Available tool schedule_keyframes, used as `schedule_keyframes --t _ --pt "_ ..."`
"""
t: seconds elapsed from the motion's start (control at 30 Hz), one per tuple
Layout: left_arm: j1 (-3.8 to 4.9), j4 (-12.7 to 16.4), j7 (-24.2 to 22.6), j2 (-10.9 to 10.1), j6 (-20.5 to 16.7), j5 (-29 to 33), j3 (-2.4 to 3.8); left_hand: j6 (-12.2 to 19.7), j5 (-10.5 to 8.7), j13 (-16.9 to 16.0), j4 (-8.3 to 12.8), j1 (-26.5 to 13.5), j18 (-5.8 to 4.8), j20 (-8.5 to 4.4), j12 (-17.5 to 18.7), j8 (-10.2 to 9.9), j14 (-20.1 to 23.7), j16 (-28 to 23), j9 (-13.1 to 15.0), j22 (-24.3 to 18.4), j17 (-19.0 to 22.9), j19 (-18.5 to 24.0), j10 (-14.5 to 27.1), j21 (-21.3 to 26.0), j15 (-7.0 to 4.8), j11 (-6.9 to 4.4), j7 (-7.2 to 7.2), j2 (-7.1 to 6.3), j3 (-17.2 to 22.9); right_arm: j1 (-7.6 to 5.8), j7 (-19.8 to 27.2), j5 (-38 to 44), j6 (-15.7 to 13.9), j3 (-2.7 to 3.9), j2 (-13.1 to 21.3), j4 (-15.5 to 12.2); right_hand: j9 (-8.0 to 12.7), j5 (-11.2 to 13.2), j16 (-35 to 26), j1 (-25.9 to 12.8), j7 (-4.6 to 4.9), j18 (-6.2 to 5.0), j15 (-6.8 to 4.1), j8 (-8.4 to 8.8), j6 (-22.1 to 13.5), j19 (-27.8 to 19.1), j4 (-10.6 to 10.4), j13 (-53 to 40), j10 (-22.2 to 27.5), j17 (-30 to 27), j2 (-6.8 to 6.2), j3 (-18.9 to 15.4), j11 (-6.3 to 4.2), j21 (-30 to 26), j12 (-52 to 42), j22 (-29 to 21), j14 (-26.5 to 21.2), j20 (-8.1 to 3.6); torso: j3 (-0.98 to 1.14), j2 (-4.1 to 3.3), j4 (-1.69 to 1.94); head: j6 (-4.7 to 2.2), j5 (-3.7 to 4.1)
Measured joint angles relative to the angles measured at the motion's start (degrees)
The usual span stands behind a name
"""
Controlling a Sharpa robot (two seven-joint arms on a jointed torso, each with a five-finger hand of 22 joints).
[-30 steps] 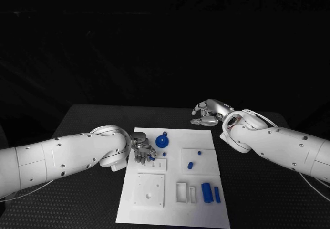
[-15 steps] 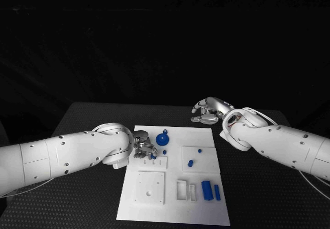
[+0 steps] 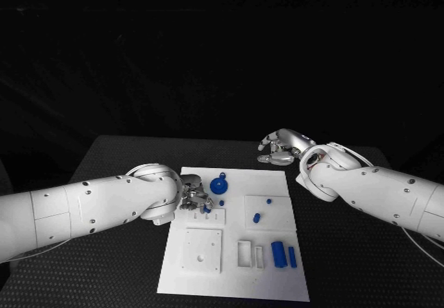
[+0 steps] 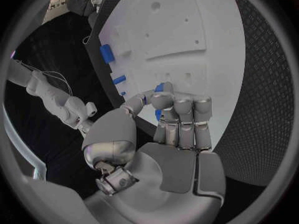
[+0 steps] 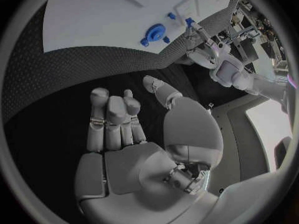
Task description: Assemble the parts on the task board
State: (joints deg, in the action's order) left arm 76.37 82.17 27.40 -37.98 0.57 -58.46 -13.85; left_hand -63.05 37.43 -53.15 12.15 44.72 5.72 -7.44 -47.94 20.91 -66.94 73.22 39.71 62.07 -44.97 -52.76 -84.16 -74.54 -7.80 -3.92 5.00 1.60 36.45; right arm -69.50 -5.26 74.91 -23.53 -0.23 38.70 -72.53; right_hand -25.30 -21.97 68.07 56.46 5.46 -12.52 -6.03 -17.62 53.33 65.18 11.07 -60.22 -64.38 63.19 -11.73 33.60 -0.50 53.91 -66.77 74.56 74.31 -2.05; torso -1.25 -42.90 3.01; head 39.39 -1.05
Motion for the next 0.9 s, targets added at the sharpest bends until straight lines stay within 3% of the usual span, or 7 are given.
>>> schedule_keyframes --t 0.9 --pt "-0.38 -0.3 0.4 0.3 0.4 -1.4 0.01 0.0 -0.22 -0.2 -0.1 -0.3 -0.03 0.0 0.0 -0.8 0.0 0.0 0.0 -0.1 0.0 0.0 0.7 -0.2 -0.17 0.34 -0.05 0.31 0.2 0.0 0.0 -0.1 0.2 0.0 -0.1 0.2 0.0 -0.5 0.0 0.1 0.0 0.0 0.0 0.0 0.0 0.0 0.0 0.0 0.0 0.0 0.12 0.0 0.0 0.0 0.0 0.0 0.0 0.0 -0.09 0.02 0.09 0.24 -0.08"
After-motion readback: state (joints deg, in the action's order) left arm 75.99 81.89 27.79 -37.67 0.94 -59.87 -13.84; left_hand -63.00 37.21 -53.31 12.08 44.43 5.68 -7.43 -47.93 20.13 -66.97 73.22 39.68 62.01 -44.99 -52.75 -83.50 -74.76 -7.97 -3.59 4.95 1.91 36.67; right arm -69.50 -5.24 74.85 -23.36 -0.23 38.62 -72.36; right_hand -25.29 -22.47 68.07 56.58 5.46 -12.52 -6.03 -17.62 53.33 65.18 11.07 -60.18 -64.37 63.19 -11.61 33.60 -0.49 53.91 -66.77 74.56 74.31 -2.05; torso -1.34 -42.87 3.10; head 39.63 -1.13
